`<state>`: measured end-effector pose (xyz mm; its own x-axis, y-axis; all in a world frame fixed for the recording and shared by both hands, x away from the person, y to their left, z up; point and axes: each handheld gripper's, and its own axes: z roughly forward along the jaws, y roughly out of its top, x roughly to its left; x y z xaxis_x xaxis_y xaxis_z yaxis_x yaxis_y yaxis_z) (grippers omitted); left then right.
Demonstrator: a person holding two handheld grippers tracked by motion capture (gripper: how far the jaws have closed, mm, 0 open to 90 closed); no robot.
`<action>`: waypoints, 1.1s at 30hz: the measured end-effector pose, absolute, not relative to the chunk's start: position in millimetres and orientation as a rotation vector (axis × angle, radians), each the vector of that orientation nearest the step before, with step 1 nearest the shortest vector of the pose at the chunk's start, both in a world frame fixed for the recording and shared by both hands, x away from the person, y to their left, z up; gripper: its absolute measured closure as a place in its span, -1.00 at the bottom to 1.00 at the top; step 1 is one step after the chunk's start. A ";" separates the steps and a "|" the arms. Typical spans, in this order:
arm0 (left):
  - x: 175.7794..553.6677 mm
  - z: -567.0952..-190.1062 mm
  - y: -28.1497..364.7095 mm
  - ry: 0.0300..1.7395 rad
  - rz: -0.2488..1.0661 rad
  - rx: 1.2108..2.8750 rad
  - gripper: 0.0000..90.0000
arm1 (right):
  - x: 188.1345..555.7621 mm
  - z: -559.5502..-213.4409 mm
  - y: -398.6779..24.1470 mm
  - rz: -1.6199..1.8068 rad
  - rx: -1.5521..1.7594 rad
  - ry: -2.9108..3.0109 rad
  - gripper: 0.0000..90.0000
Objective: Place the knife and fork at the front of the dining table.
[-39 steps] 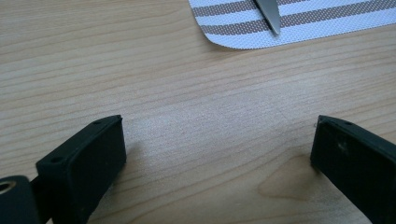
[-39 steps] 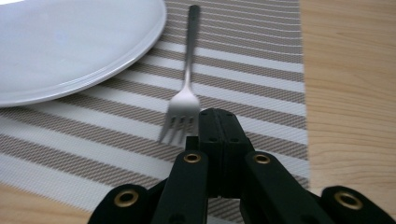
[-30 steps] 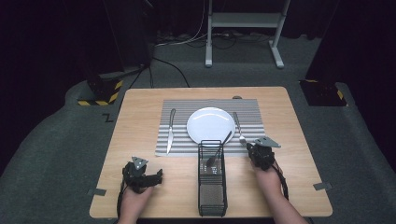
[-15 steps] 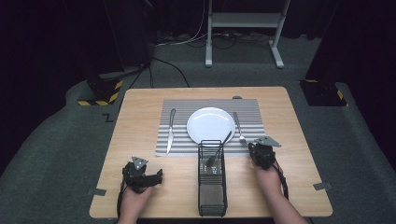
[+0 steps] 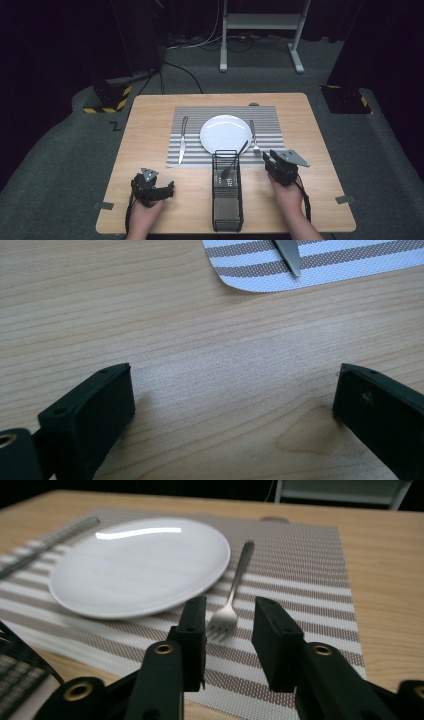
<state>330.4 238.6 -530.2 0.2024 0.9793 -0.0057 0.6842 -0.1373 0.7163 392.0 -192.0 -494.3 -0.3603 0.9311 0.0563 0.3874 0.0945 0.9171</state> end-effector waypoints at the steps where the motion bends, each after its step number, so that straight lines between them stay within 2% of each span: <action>1: 330.4 -530.2 238.6 1.545 0.645 1.892 -0.93 | 389.7 -492.4 -192.9 1.269 1.290 1.801 0.38; 5: 330.4 -530.2 238.6 1.544 0.645 1.891 -0.93 | 376.2 -477.0 -191.9 1.379 1.241 1.741 0.25; 13: 330.4 -530.2 238.6 1.545 0.645 1.891 -0.93 | 352.1 -447.8 -170.2 1.541 1.105 1.689 0.25; 20: 330.4 -530.2 238.6 1.545 0.645 1.892 -0.93 | 349.1 -434.9 -145.8 1.626 1.046 1.705 0.28; 22: 330.4 -530.2 238.6 1.545 0.645 1.892 -0.93 | 352.9 -435.2 -136.6 1.628 1.050 1.721 0.33; 24: 330.4 -530.2 238.6 1.545 0.645 1.892 -0.93 | 356.2 -436.7 -130.9 1.626 1.053 1.731 0.48; 27: 330.4 -530.2 238.6 1.544 0.645 1.892 -0.93 | 359.5 -439.9 -123.5 1.609 1.073 1.744 0.83; 33: 330.4 -530.2 238.8 1.543 0.645 1.893 -0.93 | 352.4 -432.6 -117.0 1.677 1.013 1.735 0.96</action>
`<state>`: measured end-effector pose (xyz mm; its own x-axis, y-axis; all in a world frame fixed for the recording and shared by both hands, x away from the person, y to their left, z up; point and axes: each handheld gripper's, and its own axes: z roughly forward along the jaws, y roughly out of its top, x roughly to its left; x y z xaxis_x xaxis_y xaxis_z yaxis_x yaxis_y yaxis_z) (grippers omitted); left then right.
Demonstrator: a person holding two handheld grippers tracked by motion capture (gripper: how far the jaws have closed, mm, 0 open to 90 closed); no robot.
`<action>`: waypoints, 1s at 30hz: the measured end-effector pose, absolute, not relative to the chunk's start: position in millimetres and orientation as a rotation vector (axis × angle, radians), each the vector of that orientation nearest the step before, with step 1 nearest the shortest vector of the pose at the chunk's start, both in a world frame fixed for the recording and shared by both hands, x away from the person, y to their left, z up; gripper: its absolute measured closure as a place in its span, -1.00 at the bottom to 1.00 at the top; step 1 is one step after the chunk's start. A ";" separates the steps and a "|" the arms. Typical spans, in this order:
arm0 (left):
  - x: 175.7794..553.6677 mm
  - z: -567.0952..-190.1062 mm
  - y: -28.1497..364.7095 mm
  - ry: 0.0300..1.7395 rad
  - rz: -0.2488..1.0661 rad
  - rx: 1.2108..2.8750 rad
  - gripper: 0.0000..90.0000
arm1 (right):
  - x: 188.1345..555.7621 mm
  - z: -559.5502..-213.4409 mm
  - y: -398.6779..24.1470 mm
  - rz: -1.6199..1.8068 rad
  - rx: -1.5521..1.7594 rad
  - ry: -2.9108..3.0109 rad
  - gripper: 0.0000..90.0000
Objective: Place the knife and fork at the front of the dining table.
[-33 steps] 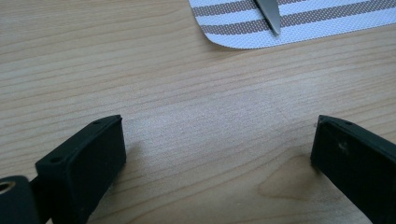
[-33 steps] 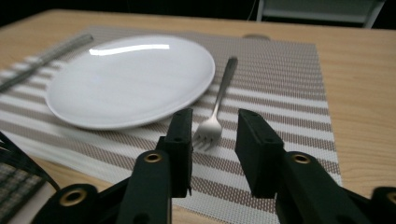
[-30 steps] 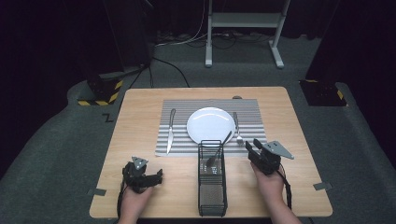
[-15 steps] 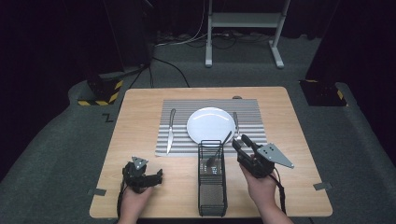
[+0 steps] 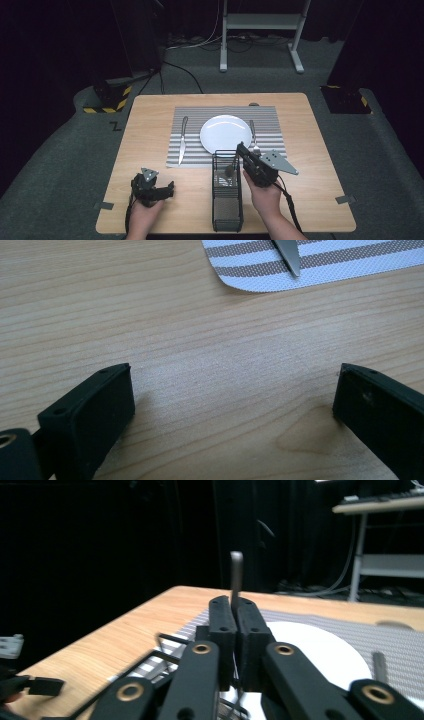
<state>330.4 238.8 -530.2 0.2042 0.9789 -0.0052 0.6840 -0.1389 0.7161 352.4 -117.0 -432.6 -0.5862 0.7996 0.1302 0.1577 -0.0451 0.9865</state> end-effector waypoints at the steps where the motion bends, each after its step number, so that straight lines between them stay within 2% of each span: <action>1: 330.4 -530.2 238.7 1.542 0.645 1.893 -0.93 | 349.8 -429.5 -115.5 1.672 0.988 1.731 0.96; 17: 330.4 -530.2 238.7 1.543 0.645 1.893 -0.93 | 320.1 -371.1 -131.7 1.804 0.827 1.561 0.97; 30: 330.4 -530.2 238.7 1.544 0.645 1.893 -0.93 | 317.5 -354.0 -164.0 1.778 0.846 1.454 0.97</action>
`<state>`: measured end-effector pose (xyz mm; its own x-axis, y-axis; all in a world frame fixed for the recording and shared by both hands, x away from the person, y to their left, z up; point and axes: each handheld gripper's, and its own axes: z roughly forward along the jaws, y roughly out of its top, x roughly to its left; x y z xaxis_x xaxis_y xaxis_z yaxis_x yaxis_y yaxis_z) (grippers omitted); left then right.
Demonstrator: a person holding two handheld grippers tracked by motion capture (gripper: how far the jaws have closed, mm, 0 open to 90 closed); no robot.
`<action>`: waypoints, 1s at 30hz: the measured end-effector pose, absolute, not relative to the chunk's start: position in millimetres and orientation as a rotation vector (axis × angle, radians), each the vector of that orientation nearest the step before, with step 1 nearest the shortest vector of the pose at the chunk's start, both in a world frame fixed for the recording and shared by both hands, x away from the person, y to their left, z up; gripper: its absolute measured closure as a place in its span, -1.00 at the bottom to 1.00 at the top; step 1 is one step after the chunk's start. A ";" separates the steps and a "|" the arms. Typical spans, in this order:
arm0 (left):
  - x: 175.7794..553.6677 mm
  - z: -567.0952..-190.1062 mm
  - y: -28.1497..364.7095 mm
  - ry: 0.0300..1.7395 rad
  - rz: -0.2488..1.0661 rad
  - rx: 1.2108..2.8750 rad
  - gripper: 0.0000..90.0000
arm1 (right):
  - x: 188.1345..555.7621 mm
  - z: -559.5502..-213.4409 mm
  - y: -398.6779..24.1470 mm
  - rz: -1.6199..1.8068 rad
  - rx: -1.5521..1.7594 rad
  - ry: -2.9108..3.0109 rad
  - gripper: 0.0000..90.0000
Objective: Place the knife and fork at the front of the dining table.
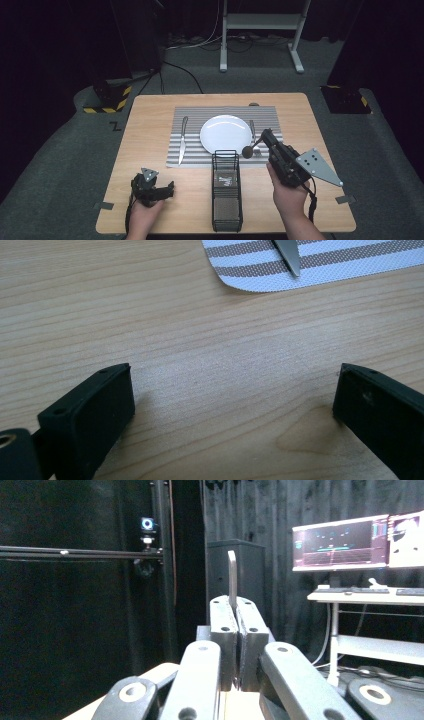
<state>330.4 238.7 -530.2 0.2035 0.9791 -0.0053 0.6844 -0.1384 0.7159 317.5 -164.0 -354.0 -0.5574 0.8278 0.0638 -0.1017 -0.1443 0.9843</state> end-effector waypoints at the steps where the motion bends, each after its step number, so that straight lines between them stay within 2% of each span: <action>1: 330.4 -530.2 238.7 1.544 0.645 1.893 -0.93 | 318.0 -354.9 -167.5 1.762 0.846 1.449 0.97; 16: 330.4 -530.3 238.7 1.544 0.645 1.893 -0.93 | 344.5 -388.9 -208.1 1.587 0.980 1.462 0.97; 30: 330.4 -530.2 238.7 1.543 0.645 1.893 -0.93 | 381.2 -424.6 -225.4 1.452 1.079 1.513 0.97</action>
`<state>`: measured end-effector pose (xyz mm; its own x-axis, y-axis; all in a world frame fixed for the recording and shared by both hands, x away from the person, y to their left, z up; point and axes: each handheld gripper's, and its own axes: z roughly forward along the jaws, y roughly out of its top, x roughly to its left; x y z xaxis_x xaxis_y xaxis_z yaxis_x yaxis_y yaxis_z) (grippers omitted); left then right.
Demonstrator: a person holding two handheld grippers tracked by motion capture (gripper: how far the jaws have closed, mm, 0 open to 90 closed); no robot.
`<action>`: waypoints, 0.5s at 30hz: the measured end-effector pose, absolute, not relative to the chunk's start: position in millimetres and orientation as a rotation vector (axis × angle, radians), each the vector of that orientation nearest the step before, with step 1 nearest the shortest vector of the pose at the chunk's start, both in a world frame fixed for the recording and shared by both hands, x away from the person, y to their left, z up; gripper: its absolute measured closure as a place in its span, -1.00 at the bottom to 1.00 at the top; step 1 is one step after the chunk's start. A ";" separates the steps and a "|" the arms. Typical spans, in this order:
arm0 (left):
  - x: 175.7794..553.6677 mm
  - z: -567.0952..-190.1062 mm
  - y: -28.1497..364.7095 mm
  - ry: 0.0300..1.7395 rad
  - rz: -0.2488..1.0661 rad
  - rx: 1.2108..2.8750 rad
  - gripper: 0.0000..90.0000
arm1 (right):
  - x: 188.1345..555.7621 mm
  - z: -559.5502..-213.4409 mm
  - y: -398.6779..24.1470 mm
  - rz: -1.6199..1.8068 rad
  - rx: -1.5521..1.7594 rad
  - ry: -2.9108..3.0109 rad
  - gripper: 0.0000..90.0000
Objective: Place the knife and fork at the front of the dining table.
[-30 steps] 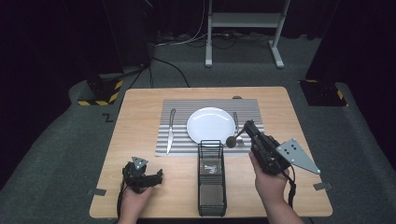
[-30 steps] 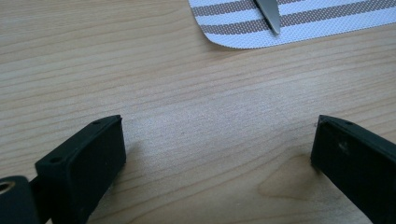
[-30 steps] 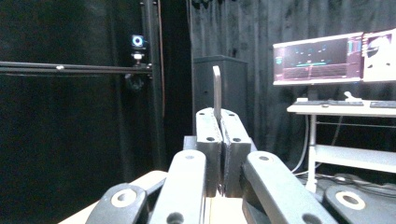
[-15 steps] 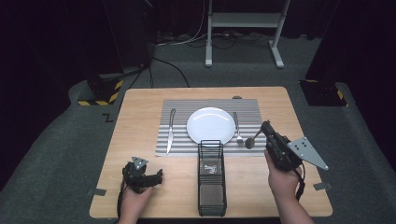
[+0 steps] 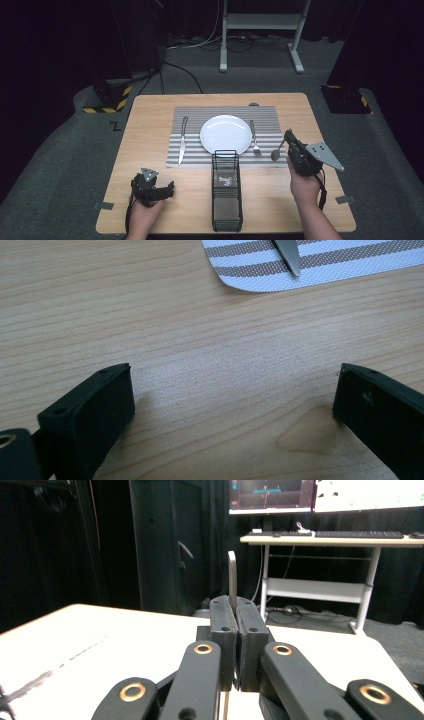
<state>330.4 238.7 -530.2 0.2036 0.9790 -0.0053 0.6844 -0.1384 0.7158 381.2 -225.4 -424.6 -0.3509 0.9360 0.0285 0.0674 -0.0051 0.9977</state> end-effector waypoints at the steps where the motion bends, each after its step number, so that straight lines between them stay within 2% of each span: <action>1: 330.4 -530.3 238.7 1.543 0.645 1.893 -0.93 | 384.0 -425.5 -225.5 1.444 1.081 1.518 0.97; 15: 330.4 -530.2 238.7 1.544 0.645 1.893 -0.93 | 413.6 -442.6 -222.9 1.391 1.160 1.550 0.97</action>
